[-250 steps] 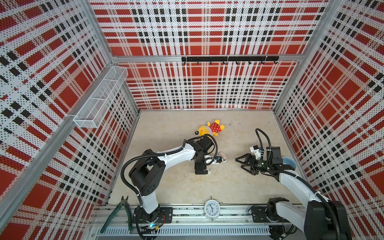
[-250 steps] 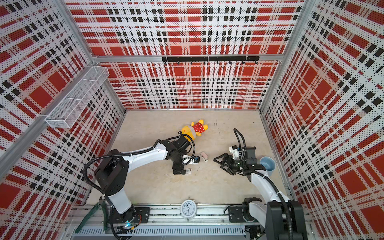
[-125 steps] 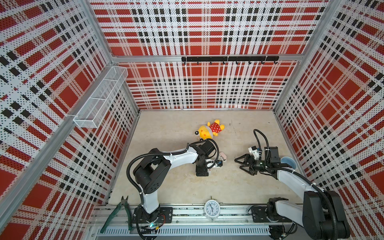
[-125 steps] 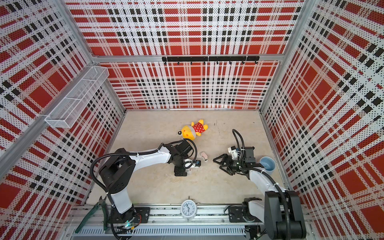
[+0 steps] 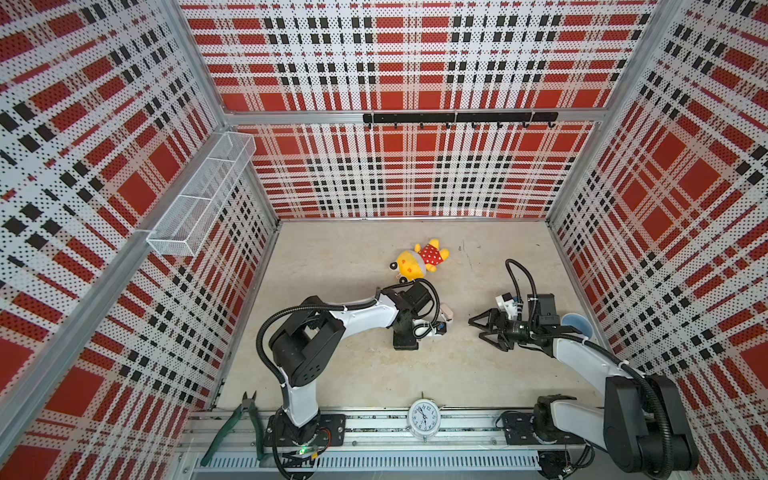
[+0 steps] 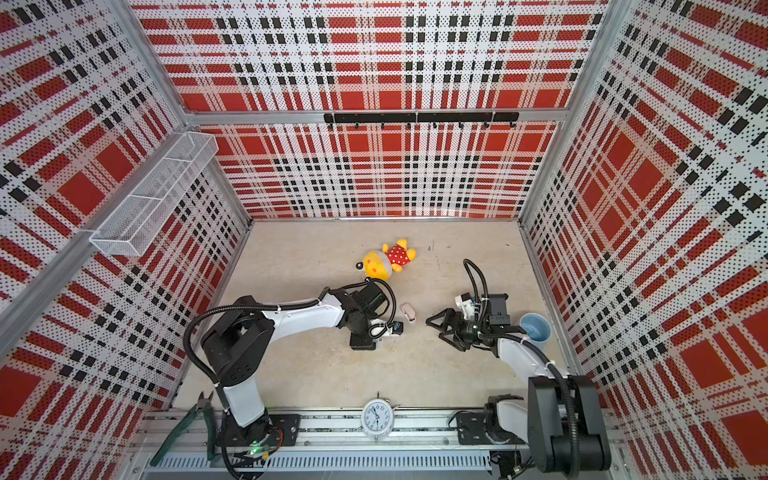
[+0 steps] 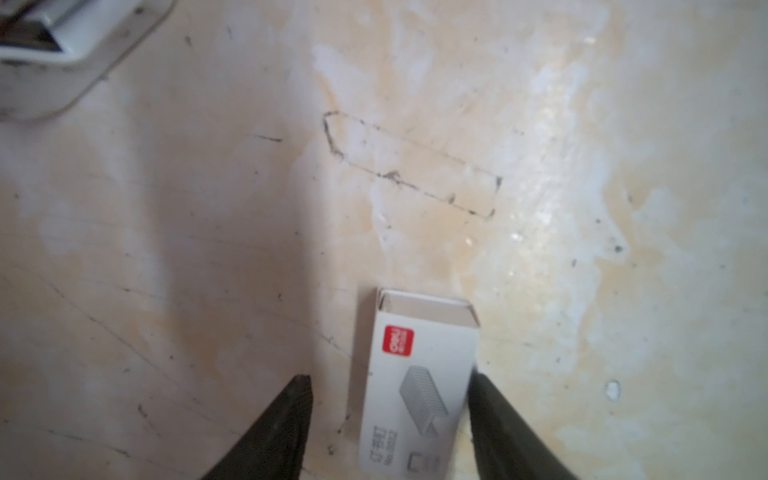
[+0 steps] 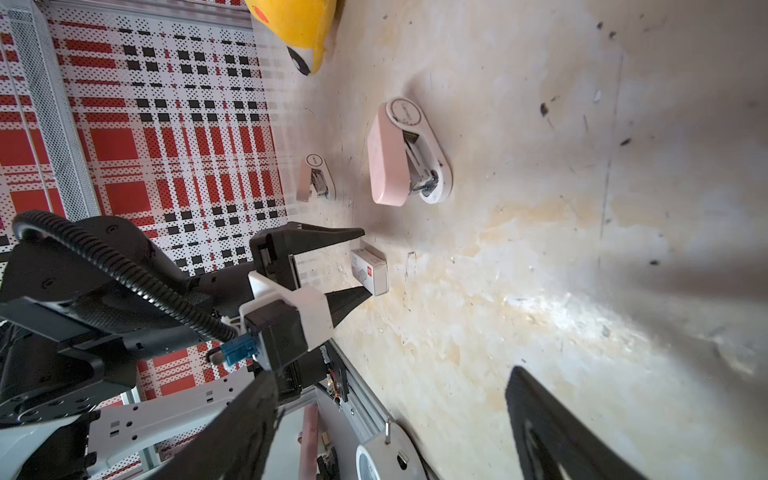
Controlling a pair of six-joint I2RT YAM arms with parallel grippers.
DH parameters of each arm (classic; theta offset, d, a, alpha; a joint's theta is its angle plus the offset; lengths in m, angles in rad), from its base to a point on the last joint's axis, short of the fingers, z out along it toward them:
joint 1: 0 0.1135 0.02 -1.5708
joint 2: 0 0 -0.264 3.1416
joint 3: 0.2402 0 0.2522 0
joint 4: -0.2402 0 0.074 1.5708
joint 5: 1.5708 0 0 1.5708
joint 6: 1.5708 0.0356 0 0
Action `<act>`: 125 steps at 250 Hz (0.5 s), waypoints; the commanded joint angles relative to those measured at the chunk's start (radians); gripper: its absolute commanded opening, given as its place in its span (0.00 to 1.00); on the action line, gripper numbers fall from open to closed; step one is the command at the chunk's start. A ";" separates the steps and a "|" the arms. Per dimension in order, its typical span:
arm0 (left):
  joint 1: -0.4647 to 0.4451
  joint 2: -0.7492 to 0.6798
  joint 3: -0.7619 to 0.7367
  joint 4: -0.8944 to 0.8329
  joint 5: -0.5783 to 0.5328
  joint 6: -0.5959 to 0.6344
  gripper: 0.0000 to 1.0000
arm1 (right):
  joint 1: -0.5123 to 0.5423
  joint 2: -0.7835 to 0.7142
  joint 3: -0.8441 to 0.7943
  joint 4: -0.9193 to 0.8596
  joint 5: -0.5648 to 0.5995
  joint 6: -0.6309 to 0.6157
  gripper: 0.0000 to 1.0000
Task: Load the staples into the stapler
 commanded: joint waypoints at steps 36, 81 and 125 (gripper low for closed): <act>-0.028 0.028 0.005 0.008 0.025 -0.018 0.59 | 0.004 0.018 -0.020 0.033 -0.009 -0.027 0.88; -0.037 0.032 0.021 0.008 0.036 -0.037 0.55 | 0.003 0.037 -0.026 0.039 -0.017 -0.030 0.88; -0.054 0.042 0.043 0.009 0.038 -0.054 0.53 | 0.005 0.043 -0.025 0.040 -0.011 -0.031 0.88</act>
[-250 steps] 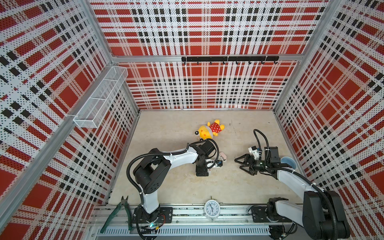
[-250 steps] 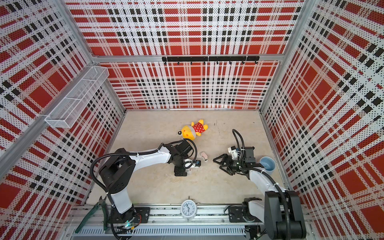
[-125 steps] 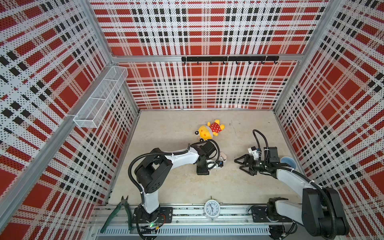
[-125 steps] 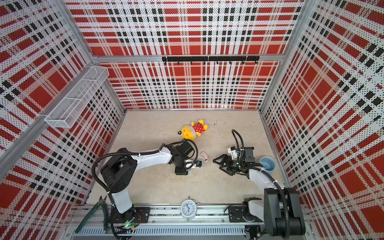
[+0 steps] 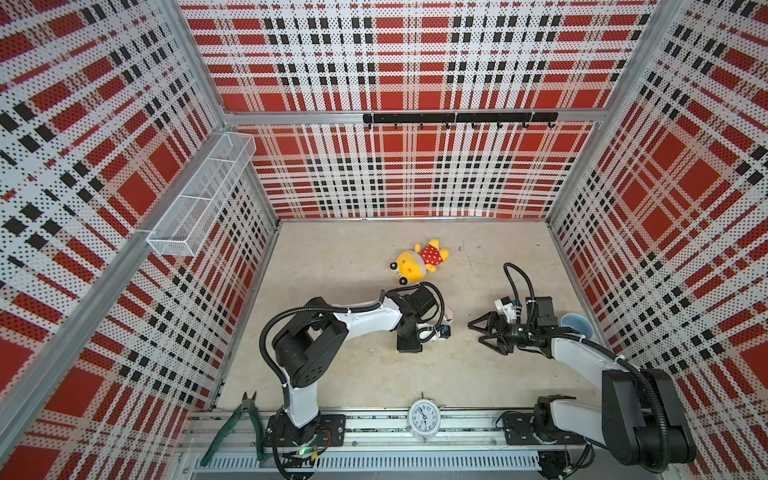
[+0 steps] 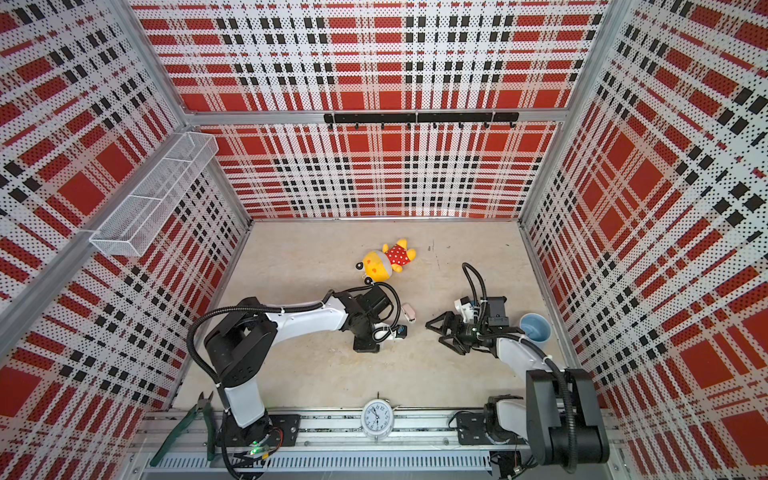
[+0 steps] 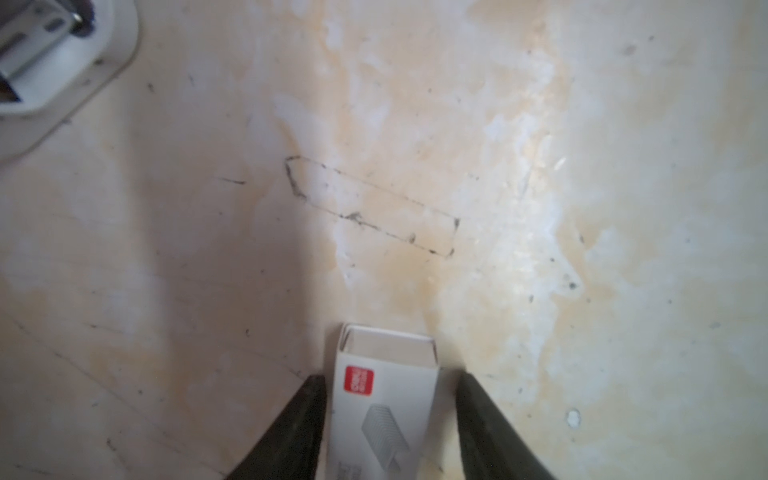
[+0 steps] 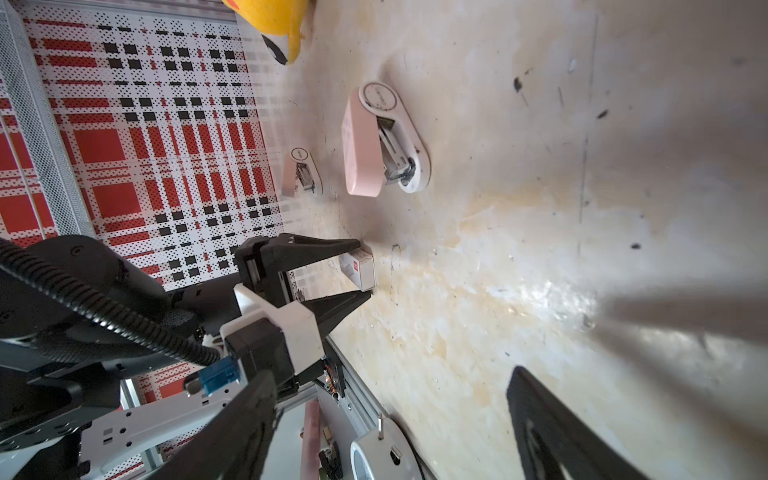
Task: Load the staples into the stapler
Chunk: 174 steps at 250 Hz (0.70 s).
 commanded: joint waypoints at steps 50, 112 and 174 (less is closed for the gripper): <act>-0.042 0.053 0.065 0.015 0.023 -0.034 0.52 | 0.003 0.012 -0.005 0.029 -0.007 -0.029 0.88; -0.050 0.045 0.081 0.003 0.010 -0.046 0.63 | 0.004 0.015 -0.004 0.016 0.001 -0.038 0.89; 0.066 -0.016 0.112 -0.088 0.021 0.003 0.74 | 0.004 0.027 -0.005 0.010 0.005 -0.051 0.89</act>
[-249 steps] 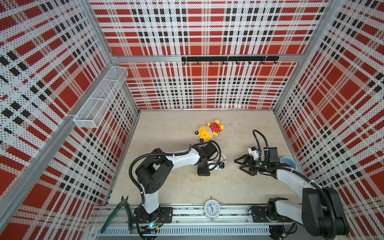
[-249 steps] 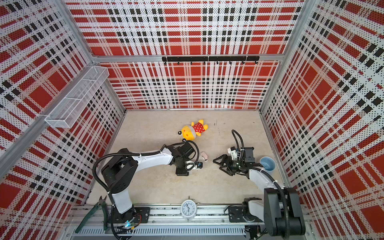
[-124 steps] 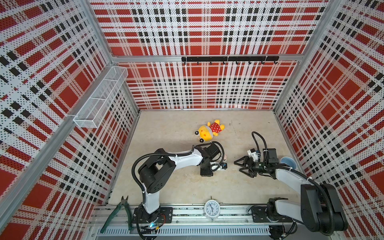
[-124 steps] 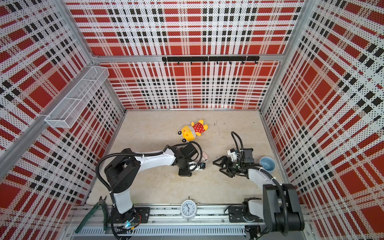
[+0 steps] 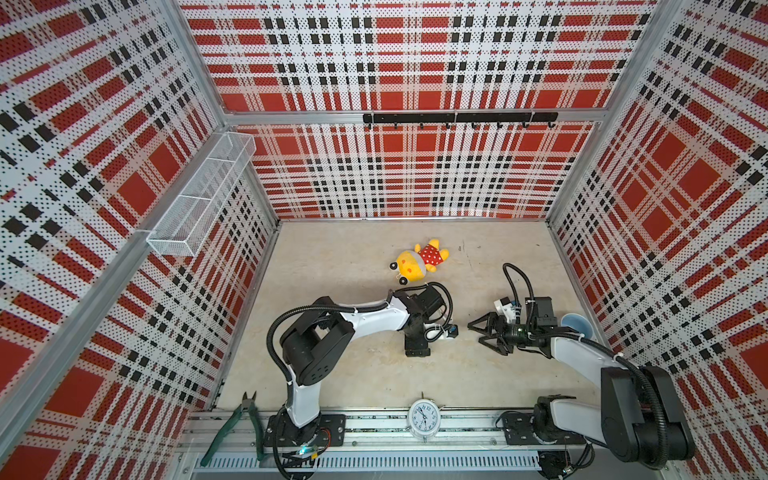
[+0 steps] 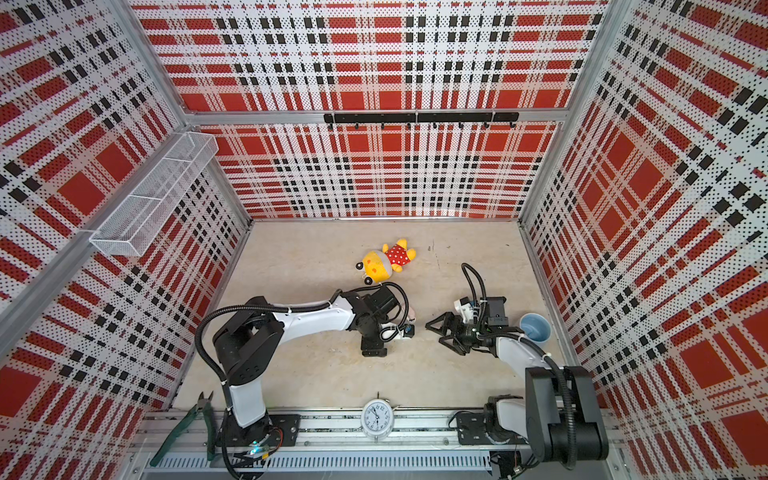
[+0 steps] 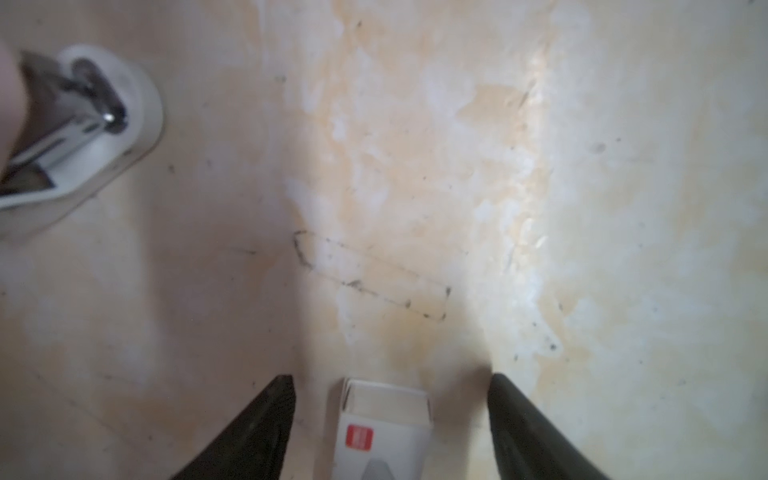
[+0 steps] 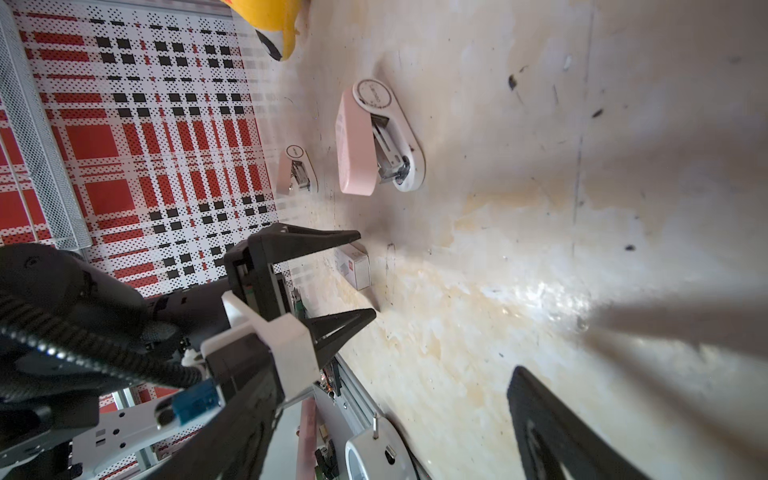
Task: Load the staples into the stapler
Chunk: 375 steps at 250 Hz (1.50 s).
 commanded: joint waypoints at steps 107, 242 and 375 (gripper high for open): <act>0.046 -0.038 0.000 -0.101 0.008 0.102 0.73 | 0.003 0.033 -0.003 0.025 0.002 -0.021 0.89; 0.058 -0.014 -0.034 -0.029 -0.049 0.054 0.63 | 0.003 0.026 -0.008 0.019 0.007 -0.030 0.89; 0.012 -0.014 -0.043 -0.028 -0.046 0.027 0.46 | 0.003 0.011 -0.007 0.007 0.011 -0.034 0.89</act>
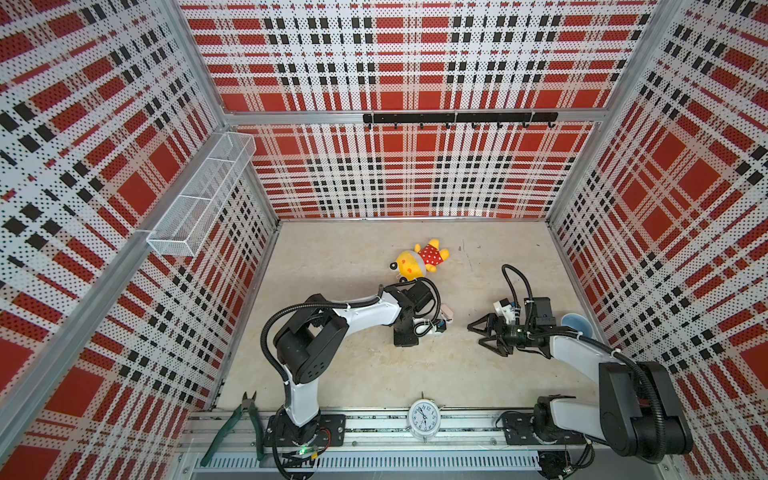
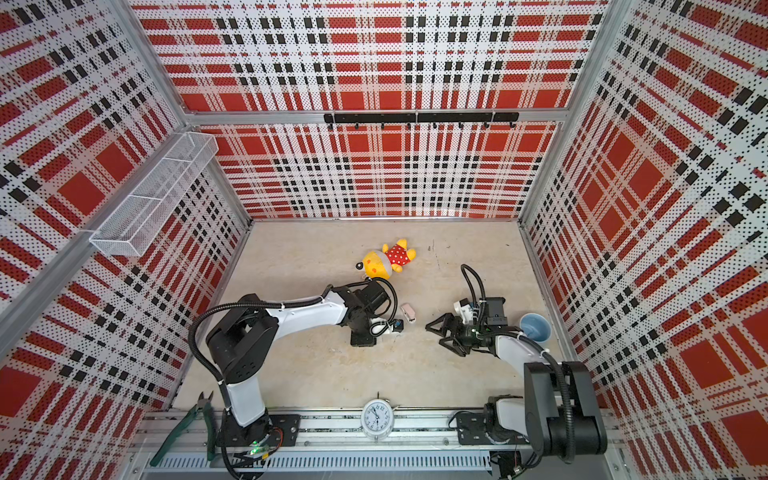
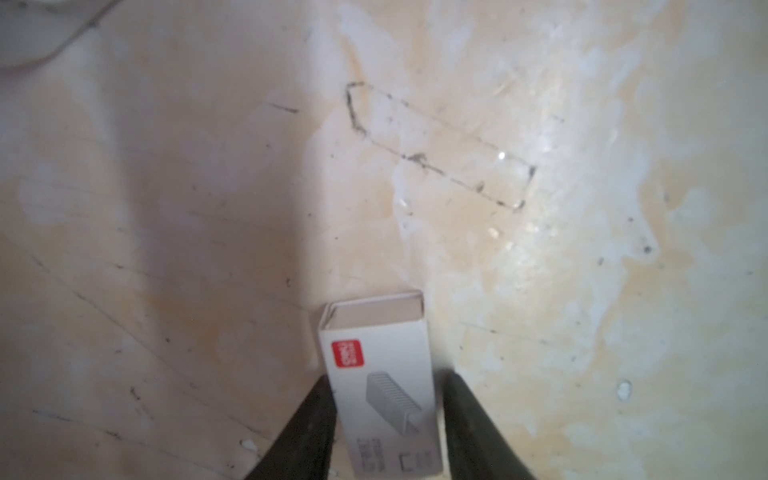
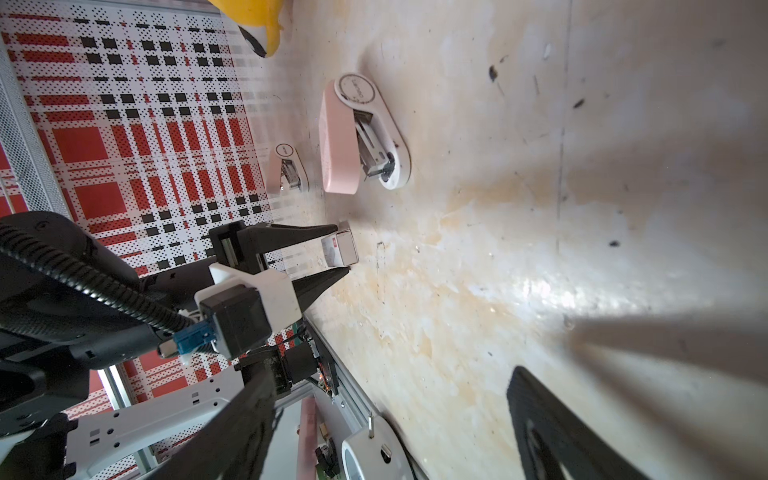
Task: Load the staples into the stapler
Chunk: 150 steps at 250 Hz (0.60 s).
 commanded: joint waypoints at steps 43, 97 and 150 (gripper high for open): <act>-0.066 0.011 -0.003 0.003 0.019 -0.022 0.38 | 0.003 -0.004 -0.008 0.017 0.000 -0.034 0.89; -0.089 0.019 0.012 -0.001 0.028 -0.044 0.38 | 0.003 -0.005 -0.013 0.017 0.000 -0.040 0.89; -0.132 0.033 0.056 -0.003 0.049 -0.085 0.39 | 0.004 -0.006 -0.021 0.031 -0.006 -0.033 0.89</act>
